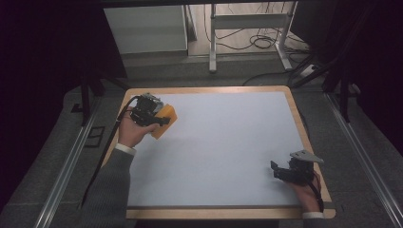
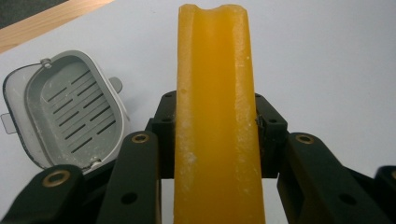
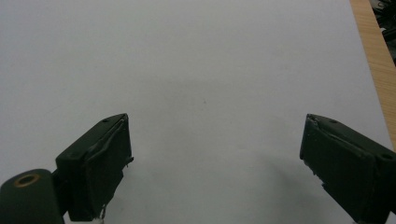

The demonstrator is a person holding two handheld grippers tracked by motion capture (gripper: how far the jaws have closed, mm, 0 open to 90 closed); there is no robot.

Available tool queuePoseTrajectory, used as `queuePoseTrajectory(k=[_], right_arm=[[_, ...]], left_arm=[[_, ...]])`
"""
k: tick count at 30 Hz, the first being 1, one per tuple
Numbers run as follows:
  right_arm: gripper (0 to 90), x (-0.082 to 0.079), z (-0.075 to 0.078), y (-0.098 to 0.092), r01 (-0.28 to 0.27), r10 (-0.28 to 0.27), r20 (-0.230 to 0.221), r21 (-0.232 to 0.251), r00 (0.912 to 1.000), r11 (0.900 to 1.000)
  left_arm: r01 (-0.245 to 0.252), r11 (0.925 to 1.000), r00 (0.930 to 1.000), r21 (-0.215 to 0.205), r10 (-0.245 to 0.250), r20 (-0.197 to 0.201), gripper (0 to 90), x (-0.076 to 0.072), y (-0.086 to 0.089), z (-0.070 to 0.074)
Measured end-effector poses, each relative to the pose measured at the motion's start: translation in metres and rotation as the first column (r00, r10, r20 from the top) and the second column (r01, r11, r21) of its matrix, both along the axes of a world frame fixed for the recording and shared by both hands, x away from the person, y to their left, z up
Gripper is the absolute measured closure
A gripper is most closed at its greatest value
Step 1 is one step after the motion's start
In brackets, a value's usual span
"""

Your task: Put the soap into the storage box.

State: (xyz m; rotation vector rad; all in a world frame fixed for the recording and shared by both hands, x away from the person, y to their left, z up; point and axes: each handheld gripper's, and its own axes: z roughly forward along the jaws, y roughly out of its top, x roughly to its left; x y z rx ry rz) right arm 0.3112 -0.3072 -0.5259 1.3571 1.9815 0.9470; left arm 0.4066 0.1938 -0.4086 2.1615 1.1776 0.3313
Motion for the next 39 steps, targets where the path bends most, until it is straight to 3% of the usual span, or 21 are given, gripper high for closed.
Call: queuePoseTrajectory(k=[13, 39], right_arm=[[9.0, 0.0, 0.0, 0.0, 0.012, -0.012, 0.001, 0.002, 0.9999, 1.0], [9.0, 0.0, 0.0, 0.0, 0.013, -0.013, 0.001, -0.001, 0.9999, 1.0]], left_arm=[[-0.04, 0.9992, 0.9992, -0.009, 0.04, 0.005, 61.1, 0.01, 0.009, 0.004], [-0.121, 0.992, 0.9923, -0.035, 0.12, -0.031, 61.2, 0.039, 0.026, 0.0]])
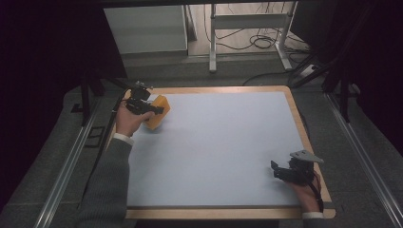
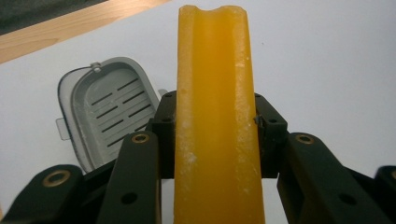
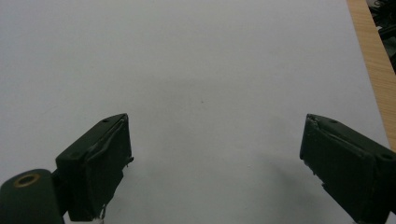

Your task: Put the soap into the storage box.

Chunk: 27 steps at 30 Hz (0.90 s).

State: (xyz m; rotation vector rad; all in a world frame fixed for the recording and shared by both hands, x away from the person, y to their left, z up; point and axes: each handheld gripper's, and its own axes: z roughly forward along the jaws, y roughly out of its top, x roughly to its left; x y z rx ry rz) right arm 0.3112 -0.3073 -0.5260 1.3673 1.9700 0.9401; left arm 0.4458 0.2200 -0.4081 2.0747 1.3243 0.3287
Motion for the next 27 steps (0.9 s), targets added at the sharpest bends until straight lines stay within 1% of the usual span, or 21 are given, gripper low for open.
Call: queuePoseTrajectory(k=[4, 6, 9, 13, 15, 19, 23, 27], right_arm=[[9.0, 0.0, 0.0, 0.0, 0.0, 0.0, -0.001, 0.0, 1.0, 1.0], [9.0, 0.0, 0.0, 0.0, 0.001, -0.001, -0.002, 0.0, 1.0, 1.0], [9.0, 0.0, 0.0, 0.0, 0.002, -0.002, -0.002, 0.001, 1.0, 1.0], [9.0, 0.0, 0.0, 0.0, 0.001, -0.001, 0.003, -0.002, 1.0, 1.0], [9.0, 0.0, 0.0, 0.0, 0.0, 0.0, 0.004, -0.005, 1.0, 1.0], [9.1, 0.0, 0.0, 0.0, 0.002, -0.002, 0.003, -0.002, 1.0, 1.0], [9.0, 0.0, 0.0, 0.0, 0.001, -0.001, 0.002, -0.005, 1.0, 1.0], [9.0, 0.0, 0.0, 0.0, 0.004, -0.004, -0.001, -0.001, 1.0, 1.0]], left_arm=[[-0.015, 0.9999, 0.9999, -0.008, 0.015, -0.008, 61.2, 0.007, 0.006, 0.0], [-0.03, 0.9994, 0.9996, -0.019, 0.03, -0.003, 61.2, 0.01, 0.01, 0.001], [-0.041, 0.9989, 0.9991, -0.024, 0.041, -0.006, 61.2, 0.014, 0.013, 0.002], [-0.059, 0.998, 0.9982, -0.024, 0.058, -0.012, 61.2, 0.018, 0.019, 0.0], [-0.072, 0.9971, 0.9974, -0.025, 0.072, -0.012, 61.2, 0.021, 0.021, -0.001], [-0.081, 0.9962, 0.9965, -0.033, 0.08, -0.021, 61.2, 0.025, 0.024, -0.004], [-0.094, 0.9951, 0.9951, -0.03, 0.093, -0.033, 61.2, 0.03, 0.026, -0.009], [-0.114, 0.993, 0.9929, -0.031, 0.113, -0.036, 61.2, 0.035, 0.027, -0.013]])
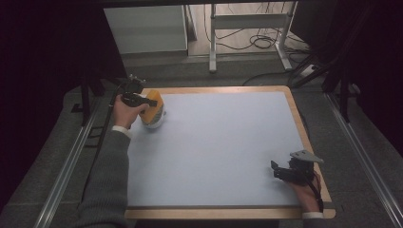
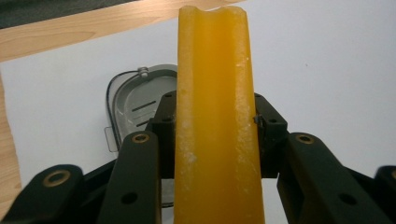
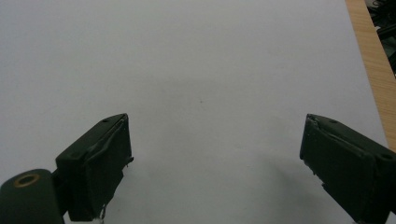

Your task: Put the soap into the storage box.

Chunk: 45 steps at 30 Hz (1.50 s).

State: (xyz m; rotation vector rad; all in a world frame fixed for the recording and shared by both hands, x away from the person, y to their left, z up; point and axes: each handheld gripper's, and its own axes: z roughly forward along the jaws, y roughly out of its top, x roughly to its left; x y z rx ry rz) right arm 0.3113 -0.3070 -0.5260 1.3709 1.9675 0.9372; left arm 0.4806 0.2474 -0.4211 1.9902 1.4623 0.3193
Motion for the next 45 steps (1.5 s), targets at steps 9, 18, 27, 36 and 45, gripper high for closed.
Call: queuePoseTrajectory(k=[9, 18, 27, 36, 45], right_arm=[[9.1, 0.0, 0.0, 0.0, -0.004, 0.004, 0.0, -0.008, 1.0, 1.0], [9.1, 0.0, 0.0, 0.0, 0.0, 0.0, -0.003, -0.006, 1.0, 1.0], [9.0, 0.001, 0.0, 0.0, 0.001, -0.001, -0.007, -0.004, 1.0, 1.0], [9.0, 0.001, 0.0, 0.001, -0.001, 0.0, -0.006, -0.012, 1.0, 1.0], [9.0, 0.001, -0.001, 0.001, -0.005, 0.005, -0.007, -0.014, 1.0, 1.0]], left_arm=[[-0.053, 0.9977, 0.9984, -0.043, 0.052, -0.021, 61.2, 0.014, 0.009, -0.012], [-0.109, 0.9931, 0.9935, -0.044, 0.107, -0.038, 61.2, 0.023, 0.016, -0.027], [-0.134, 0.9891, 0.9899, -0.061, 0.131, -0.053, 61.2, 0.028, 0.015, -0.03], [-0.142, 0.9889, 0.9866, -0.044, 0.137, -0.088, 61.2, 0.032, 0.01, -0.04], [-0.142, 0.9881, 0.9887, -0.06, 0.138, -0.059, 55.0, 0.03, 0.011, -0.041]])
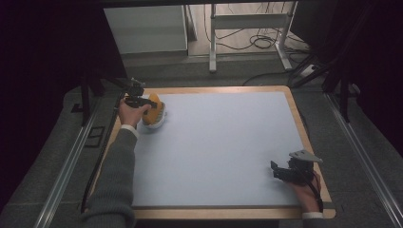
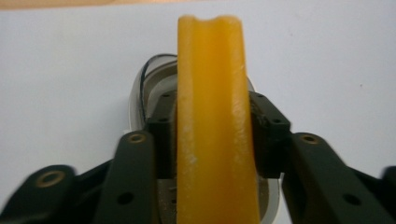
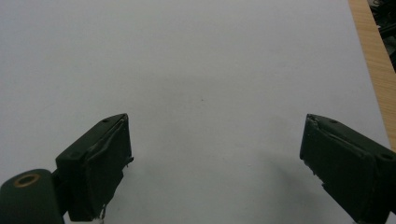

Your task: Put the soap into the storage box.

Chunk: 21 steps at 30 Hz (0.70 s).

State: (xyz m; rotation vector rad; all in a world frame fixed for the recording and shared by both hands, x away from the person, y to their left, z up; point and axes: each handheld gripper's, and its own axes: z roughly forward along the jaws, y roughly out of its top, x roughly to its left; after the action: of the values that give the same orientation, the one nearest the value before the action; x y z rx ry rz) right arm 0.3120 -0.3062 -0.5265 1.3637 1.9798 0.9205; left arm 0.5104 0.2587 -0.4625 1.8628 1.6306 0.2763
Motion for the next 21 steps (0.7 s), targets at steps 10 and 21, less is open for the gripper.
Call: queuePoseTrajectory(k=[10, 21], right_arm=[[9.0, 0.0, 0.0, 0.001, -0.004, 0.004, -0.001, -0.009, 1.0, 1.0], [9.0, 0.0, 0.0, 0.001, -0.003, 0.003, 0.002, -0.006, 1.0, 1.0]], left_arm=[[0.013, 0.9967, 0.9893, 0.081, -0.024, 0.144, 32.4, -0.029, 0.004, 0.037], [0.183, 0.9828, 0.9585, -0.023, -0.173, 0.226, 28.0, -0.075, 0.002, 0.037]])
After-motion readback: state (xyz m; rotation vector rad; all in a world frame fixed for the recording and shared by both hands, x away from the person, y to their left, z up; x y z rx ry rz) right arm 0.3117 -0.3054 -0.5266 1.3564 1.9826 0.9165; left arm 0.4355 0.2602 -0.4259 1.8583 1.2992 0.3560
